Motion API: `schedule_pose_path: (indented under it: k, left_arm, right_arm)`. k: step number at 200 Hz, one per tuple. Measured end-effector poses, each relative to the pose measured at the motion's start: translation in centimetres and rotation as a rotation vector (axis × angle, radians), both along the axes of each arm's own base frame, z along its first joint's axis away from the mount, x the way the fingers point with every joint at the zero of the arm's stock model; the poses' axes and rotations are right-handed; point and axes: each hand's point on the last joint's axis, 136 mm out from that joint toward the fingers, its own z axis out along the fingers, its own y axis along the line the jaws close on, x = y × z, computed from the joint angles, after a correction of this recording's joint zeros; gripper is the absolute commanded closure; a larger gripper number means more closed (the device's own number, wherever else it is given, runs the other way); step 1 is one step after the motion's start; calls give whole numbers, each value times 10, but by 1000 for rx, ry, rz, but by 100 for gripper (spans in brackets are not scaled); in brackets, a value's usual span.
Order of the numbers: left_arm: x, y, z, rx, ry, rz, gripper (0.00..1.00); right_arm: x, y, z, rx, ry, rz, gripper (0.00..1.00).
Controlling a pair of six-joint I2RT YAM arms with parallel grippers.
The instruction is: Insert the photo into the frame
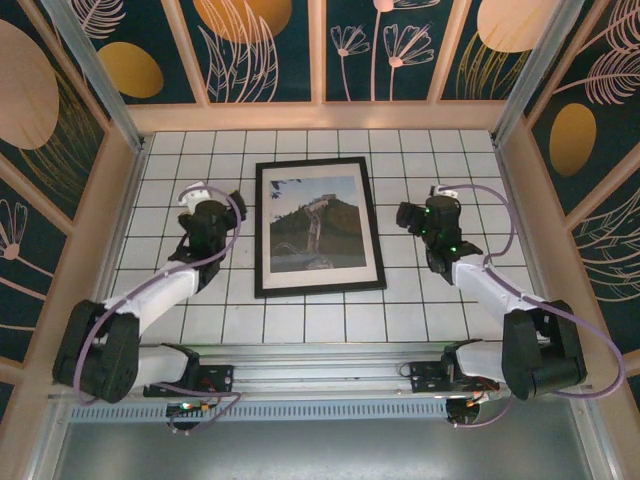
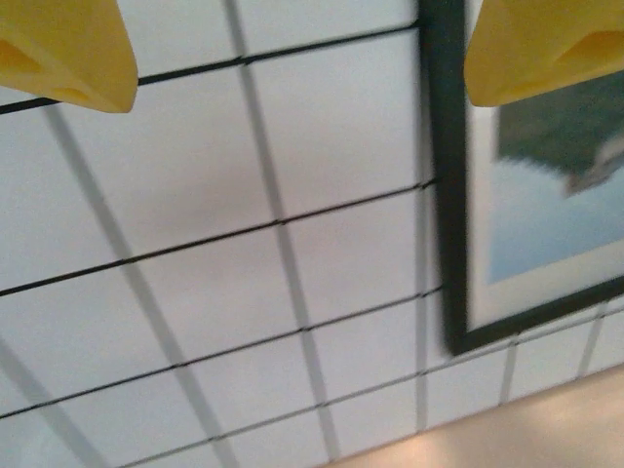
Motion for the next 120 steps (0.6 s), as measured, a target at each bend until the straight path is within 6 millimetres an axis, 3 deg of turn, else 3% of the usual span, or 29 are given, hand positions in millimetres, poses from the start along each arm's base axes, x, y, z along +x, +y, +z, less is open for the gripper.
schedule_pose_path:
  k: [12, 34, 62, 89, 120]
  left_arm:
    - [-13, 19, 1, 62, -20, 69, 1]
    - [-36, 52, -8, 147, -25, 172, 1]
    - [-55, 84, -25, 232, -16, 250, 1]
    - [-54, 94, -44, 292, 18, 267, 1]
    - [-42, 89, -51, 322, 15, 212, 1]
  right_arm:
    - [2, -20, 0, -53, -29, -59, 1]
    - [-3, -53, -6, -138, -57, -170, 1]
    - [-8, -75, -20, -196, -76, -241, 1]
    - [-7, -78, -34, -238, -81, -240, 1]
    - [-7, -78, -42, -271, -112, -223, 1]
